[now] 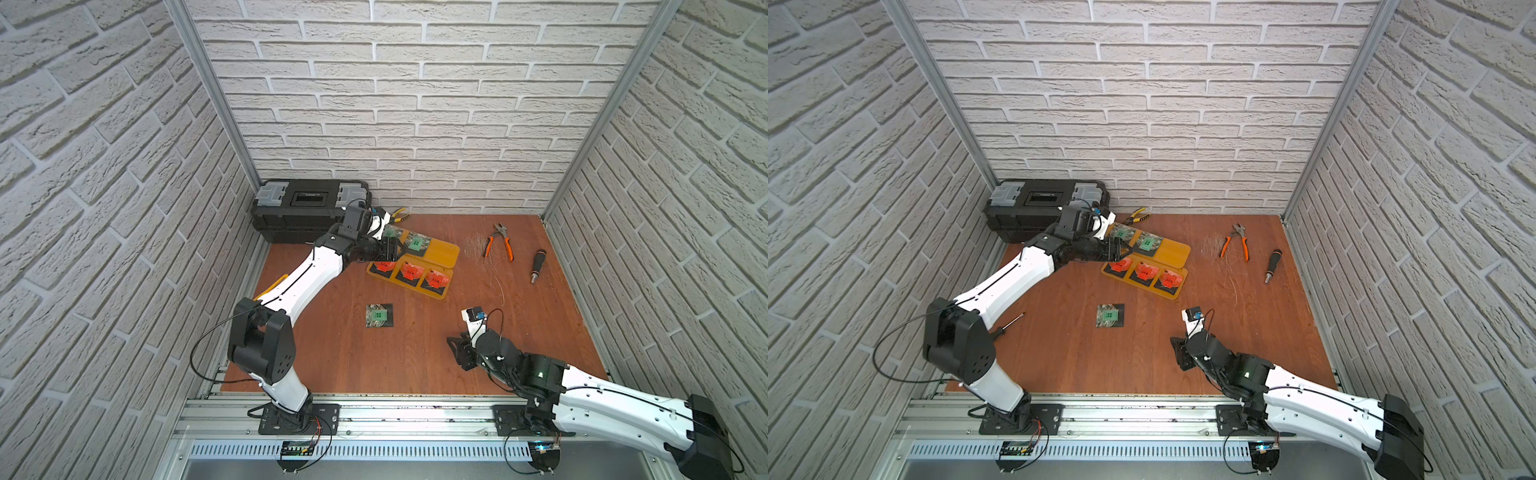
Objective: Place the tea bags on the shelf by color
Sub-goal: Place the tea bag on the shelf, then pick up the tea bag from the center of the board.
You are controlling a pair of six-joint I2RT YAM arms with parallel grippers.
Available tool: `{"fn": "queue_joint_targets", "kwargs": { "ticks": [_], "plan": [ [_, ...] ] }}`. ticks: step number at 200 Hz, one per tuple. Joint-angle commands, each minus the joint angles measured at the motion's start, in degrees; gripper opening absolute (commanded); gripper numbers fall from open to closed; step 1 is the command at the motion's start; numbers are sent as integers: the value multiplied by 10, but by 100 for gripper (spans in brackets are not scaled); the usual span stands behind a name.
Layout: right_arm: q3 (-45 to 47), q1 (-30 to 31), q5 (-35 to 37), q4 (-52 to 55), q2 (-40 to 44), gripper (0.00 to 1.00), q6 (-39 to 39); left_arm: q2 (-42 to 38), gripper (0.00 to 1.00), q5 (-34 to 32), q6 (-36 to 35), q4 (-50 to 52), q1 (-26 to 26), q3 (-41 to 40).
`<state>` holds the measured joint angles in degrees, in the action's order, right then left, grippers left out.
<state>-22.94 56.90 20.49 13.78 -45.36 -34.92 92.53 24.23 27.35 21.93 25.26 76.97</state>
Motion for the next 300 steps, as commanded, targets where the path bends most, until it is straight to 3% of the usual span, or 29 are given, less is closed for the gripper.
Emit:
{"fn": "queue_joint_targets", "kwargs": {
  "ticks": [1,65,120,192,300],
  "plan": [
    [-31,2,-27,-58,-45,52,15,-49,74,-42,28,-85,7,-75],
    [-72,0,-73,-120,-179,52,10,-174,83,-140,74,-168,10,-281],
    [-100,-1,-86,-151,-256,52,-5,-197,84,-167,116,-239,12,-404],
    [-107,-1,-84,-154,-278,52,-21,-177,84,-172,130,-279,13,-459],
    [-99,-1,-70,-139,-260,52,-31,-115,84,-145,139,-329,25,-476]
  ]
}}
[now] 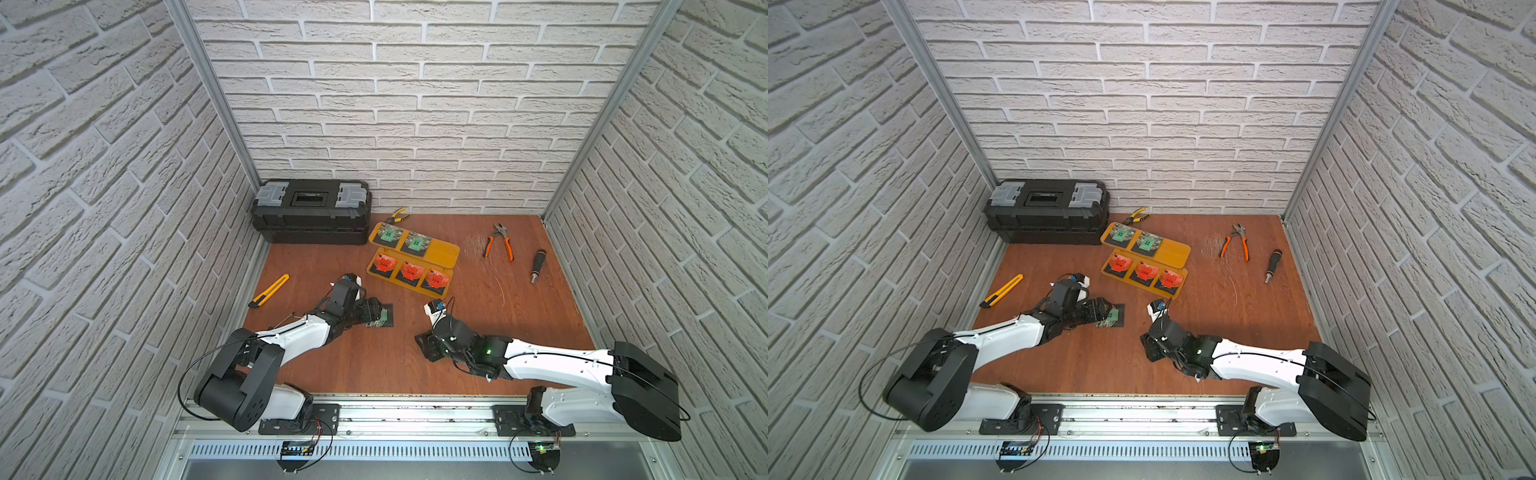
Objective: Place the tea bags on the shelf by color
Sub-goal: Pick up the tea bag from the center of the board.
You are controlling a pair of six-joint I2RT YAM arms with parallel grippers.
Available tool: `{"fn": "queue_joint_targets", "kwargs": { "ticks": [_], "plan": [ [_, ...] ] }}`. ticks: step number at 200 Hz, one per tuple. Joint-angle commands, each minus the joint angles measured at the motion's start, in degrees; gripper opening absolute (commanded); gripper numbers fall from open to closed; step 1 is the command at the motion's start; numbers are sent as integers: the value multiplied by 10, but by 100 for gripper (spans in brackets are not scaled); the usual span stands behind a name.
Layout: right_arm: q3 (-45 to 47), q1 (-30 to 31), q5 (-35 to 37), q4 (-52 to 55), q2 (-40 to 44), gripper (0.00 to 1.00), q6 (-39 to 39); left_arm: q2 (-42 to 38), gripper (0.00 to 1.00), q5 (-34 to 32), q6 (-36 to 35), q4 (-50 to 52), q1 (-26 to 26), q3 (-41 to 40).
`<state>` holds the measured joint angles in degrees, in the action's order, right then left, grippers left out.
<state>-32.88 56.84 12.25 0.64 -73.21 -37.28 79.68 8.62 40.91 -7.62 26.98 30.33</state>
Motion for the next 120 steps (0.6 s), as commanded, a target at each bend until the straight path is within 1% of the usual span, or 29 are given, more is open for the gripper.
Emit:
{"fn": "queue_joint_targets", "kwargs": {
  "ticks": [1,66,120],
  "plan": [
    [0,0,13,-7,19,52,-7,14,84,11,3,-33,8,-10],
    [8,0,22,0,33,52,-10,58,84,25,5,-54,22,1],
    [14,-1,28,7,42,52,-10,103,84,39,3,-66,52,32]
  ]
}}
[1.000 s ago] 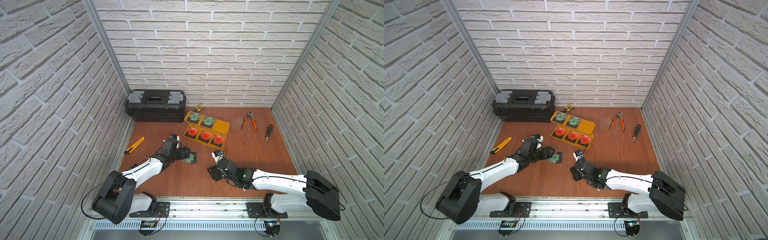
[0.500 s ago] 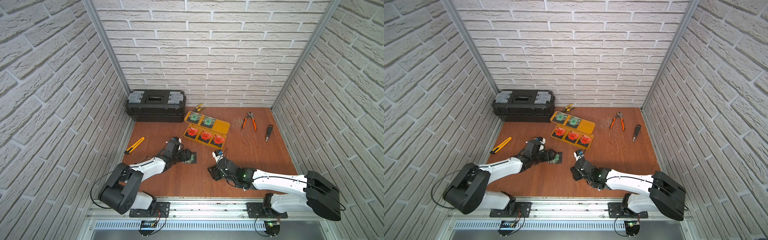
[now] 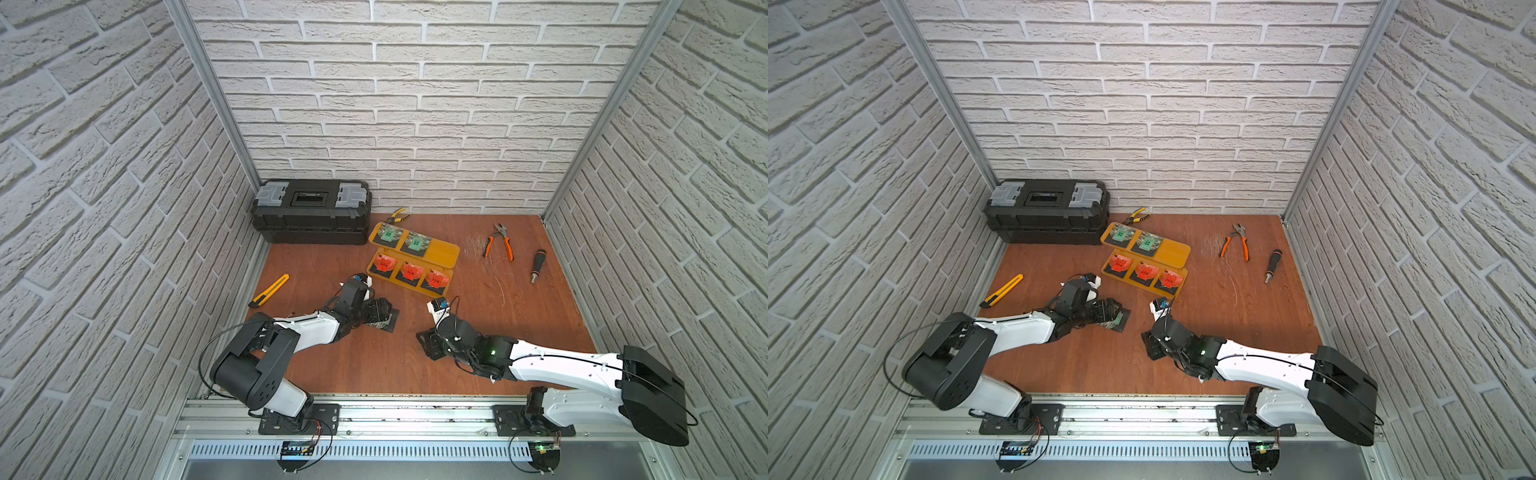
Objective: Place the tea bags on the shelf by color
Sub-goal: Pick up the tea bag from the center of the board.
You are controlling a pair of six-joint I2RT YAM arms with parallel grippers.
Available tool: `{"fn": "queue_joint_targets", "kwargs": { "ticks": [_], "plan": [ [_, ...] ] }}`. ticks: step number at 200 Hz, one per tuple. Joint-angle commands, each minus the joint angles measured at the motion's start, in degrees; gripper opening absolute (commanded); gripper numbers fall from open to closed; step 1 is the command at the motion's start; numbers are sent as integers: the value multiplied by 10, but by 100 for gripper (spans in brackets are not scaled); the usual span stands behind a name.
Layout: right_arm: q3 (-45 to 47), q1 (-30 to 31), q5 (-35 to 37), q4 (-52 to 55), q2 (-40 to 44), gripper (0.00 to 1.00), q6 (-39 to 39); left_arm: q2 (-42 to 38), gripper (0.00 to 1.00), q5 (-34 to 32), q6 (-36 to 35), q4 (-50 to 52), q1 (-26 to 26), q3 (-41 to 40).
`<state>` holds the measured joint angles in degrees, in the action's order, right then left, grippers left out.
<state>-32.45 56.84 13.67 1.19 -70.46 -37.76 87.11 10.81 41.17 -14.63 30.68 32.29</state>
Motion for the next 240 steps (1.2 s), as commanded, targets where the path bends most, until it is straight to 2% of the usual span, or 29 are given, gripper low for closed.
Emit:
{"fn": "queue_joint_targets", "kwargs": {
  "ticks": [1,60,105,176,240],
  "plan": [
    [10,-1,14,2,15,52,-5,30,84,17,1,4,16,12],
    [22,-11,4,7,30,52,-4,78,83,27,8,-8,55,52],
    [34,-22,-11,2,41,52,-5,77,83,20,18,-10,70,57],
    [29,-33,-76,-39,3,52,1,6,84,-9,18,10,69,51],
    [-6,-47,-129,-82,-82,49,-7,-66,84,-58,31,56,57,9]
  ]
}}
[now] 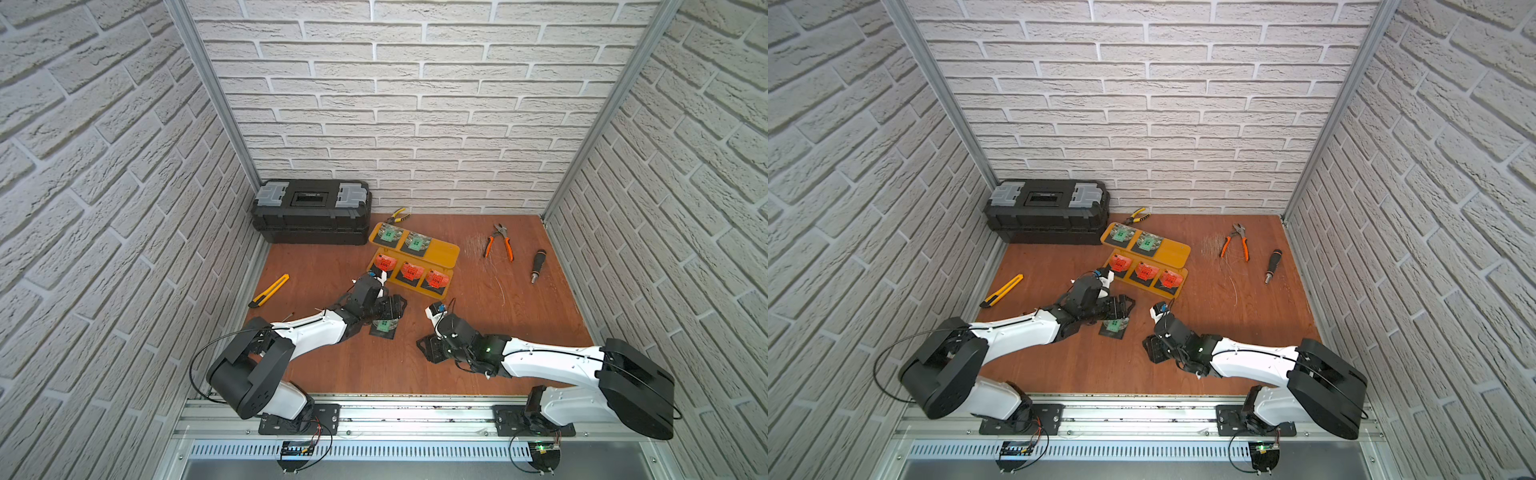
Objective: Place the tea bags on the shelf by color
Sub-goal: Pick up the tea bag from the center of the board.
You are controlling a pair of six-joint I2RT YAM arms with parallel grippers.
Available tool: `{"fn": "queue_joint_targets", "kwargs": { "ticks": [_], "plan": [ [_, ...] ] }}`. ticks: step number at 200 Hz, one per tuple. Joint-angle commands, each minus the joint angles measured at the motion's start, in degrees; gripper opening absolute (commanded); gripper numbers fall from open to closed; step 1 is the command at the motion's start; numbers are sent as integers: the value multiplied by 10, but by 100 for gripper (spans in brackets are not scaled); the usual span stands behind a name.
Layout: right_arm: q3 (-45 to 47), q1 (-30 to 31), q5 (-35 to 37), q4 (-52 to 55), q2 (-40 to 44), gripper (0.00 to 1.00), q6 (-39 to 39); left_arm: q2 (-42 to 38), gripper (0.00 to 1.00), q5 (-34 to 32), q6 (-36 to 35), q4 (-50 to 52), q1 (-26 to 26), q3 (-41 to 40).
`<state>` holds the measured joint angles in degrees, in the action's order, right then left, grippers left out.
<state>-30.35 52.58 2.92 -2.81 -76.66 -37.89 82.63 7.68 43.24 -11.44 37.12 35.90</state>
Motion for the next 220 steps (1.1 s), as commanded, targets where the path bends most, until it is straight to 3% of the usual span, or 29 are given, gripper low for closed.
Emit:
{"fn": "queue_joint_targets", "kwargs": {
  "ticks": [1,103,220],
  "plan": [
    [-27,-5,-22,-43,-21,49,-6,-23,84,-28,11,25,-8,-28],
    [-89,-32,-60,-61,-115,46,-15,-45,84,-29,18,15,-30,-81],
    [-118,-82,-112,-83,-173,35,-20,7,81,24,15,-34,-30,-75]
  ]
}}
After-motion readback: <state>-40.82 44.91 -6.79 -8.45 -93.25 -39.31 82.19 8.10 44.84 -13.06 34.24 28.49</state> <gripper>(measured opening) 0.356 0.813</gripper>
